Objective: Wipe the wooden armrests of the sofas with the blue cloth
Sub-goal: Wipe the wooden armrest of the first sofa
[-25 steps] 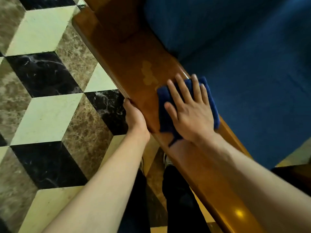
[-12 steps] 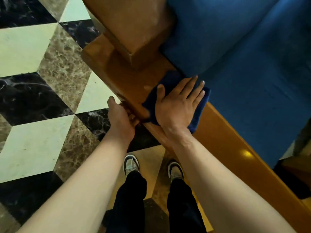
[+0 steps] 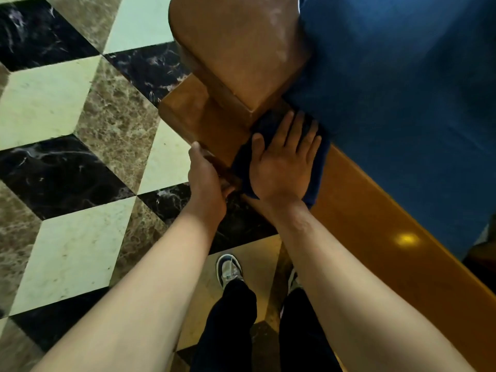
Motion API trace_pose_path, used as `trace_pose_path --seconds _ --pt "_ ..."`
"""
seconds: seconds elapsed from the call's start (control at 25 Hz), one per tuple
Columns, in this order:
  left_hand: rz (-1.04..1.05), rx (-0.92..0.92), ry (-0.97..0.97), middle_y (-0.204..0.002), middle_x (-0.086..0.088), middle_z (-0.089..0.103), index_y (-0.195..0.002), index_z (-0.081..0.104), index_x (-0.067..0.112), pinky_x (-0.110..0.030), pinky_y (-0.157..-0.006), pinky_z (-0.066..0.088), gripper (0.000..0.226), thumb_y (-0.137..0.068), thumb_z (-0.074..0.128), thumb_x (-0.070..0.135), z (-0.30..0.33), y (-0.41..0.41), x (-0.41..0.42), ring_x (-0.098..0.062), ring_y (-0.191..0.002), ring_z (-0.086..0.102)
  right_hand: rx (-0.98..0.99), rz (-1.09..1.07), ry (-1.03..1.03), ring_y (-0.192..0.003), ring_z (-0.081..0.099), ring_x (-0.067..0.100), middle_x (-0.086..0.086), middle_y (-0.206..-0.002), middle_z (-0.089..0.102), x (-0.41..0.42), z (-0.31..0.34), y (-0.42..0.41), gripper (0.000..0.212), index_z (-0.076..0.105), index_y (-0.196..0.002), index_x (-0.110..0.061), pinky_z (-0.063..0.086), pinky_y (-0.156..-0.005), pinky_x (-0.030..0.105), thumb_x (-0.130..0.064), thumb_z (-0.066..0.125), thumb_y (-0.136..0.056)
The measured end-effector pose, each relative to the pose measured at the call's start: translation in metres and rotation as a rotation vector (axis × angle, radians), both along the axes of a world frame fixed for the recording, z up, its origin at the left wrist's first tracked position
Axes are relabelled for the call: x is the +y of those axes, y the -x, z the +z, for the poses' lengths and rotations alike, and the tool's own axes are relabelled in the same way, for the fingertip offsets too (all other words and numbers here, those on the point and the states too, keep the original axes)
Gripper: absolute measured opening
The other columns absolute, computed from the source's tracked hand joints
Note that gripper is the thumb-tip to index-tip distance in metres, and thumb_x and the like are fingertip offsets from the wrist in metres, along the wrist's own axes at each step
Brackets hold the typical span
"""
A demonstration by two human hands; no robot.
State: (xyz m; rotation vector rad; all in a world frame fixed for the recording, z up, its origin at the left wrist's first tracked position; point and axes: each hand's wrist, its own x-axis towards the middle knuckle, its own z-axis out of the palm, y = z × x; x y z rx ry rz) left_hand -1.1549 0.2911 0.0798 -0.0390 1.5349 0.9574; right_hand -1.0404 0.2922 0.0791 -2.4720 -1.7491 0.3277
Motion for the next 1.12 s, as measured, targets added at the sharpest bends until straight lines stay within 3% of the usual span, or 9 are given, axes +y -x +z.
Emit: trace_pose_path --seconds 0.12,0.28,0.4,0.6,0.76,0.84,0.92,1.04,1.12 --pt "-0.052 0.044 -0.028 -0.065 0.002 0.073 -0.1 0.065 0.016 -0.031 -0.057 0.055 0.052 -0.096 0.039 0.061 -0.003 0.009 0.002 -0.018 -0.058 0.07 -0.004 0.072 0.004 -0.156 -0.001 0.042 0.018 -0.169 0.01 -0.002 -0.002 0.009 0.075 0.014 -0.16 -0.004 0.003 -0.127 0.054 -0.053 0.021 -0.104" --pt "-0.075 -0.002 0.029 -0.097 -0.006 0.075 -0.122 0.065 0.016 -0.036 -0.07 0.06 0.063 -0.094 0.038 0.065 0.001 0.014 0.001 -0.024 -0.082 0.074 -0.061 0.48 -0.032 -0.157 0.002 0.036 0.011 -0.17 0.009 -0.03 0.002 -0.029 0.068 0.022 -0.161 -0.015 0.008 -0.128 0.05 -0.055 0.023 -0.106" --pt "-0.081 -0.034 0.03 -0.108 -0.009 0.075 -0.127 0.062 0.018 -0.037 -0.069 0.063 0.062 -0.095 0.037 0.065 0.003 0.011 -0.003 -0.025 -0.089 0.076 -0.059 0.252 -0.007 -0.157 0.003 0.033 0.009 -0.171 0.01 -0.035 0.004 -0.033 0.063 0.023 -0.161 -0.017 0.007 -0.128 0.047 -0.049 0.023 -0.107" --pt "-0.066 0.014 -0.027 -0.097 -0.007 0.076 -0.111 0.069 0.017 -0.04 -0.072 0.063 0.052 -0.094 0.041 0.059 0.007 0.02 0.007 -0.023 -0.076 0.075 0.062 -0.187 -0.009 -0.156 0.0 0.042 0.018 -0.169 0.009 0.014 0.004 0.032 0.064 0.016 -0.161 -0.005 0.004 -0.127 0.054 -0.039 0.025 -0.107" --pt "-0.097 0.064 -0.019 -0.097 -0.006 0.073 -0.106 0.065 0.014 -0.032 -0.063 0.056 0.041 -0.097 0.049 0.051 0.01 0.016 0.005 -0.026 -0.081 0.071 -0.053 0.383 0.025 -0.157 -0.001 0.035 0.011 -0.171 0.008 -0.037 0.003 -0.002 0.072 0.01 -0.161 -0.007 0.008 -0.128 0.051 -0.052 0.021 -0.106" --pt "-0.095 0.016 -0.002 -0.102 -0.008 0.075 -0.116 0.062 0.015 -0.029 -0.06 0.057 0.041 -0.1 0.05 0.051 0.011 0.007 -0.005 -0.025 -0.083 0.074 -0.079 0.524 0.085 -0.158 -0.007 0.026 0.003 -0.172 0.0 -0.054 0.005 -0.041 0.076 0.003 -0.162 -0.015 0.006 -0.128 0.047 -0.062 0.017 -0.104" --pt "-0.099 -0.03 0.008 -0.108 -0.011 0.075 -0.123 0.059 0.015 -0.03 -0.062 0.06 0.043 -0.101 0.05 0.051 0.007 0.002 -0.013 -0.024 -0.09 0.076 -0.062 0.324 0.11 -0.158 -0.009 0.024 0.001 -0.172 -0.003 -0.047 0.005 -0.057 0.079 0.001 -0.162 -0.017 0.001 -0.129 0.043 -0.066 0.015 -0.102" --pt "-0.137 -0.064 -0.023 -0.088 -0.006 0.081 -0.11 0.063 0.018 -0.031 -0.062 0.06 0.038 -0.102 0.048 0.052 0.005 0.006 -0.022 -0.023 -0.085 0.079 -0.018 -0.084 0.056 -0.158 -0.005 0.03 0.005 -0.172 0.003 -0.031 0.001 -0.025 0.079 0.006 -0.162 -0.012 0.003 -0.128 0.047 -0.062 0.018 -0.102" --pt "-0.187 -0.054 0.004 -0.085 -0.004 0.081 -0.114 0.065 0.017 -0.033 -0.065 0.058 0.041 -0.1 0.048 0.051 0.001 0.007 -0.026 -0.022 -0.087 0.079 0.014 -0.136 0.06 -0.157 -0.005 0.032 0.007 -0.171 0.005 -0.048 0.005 -0.012 0.075 0.008 -0.162 -0.012 0.005 -0.128 0.049 -0.059 0.02 -0.104"
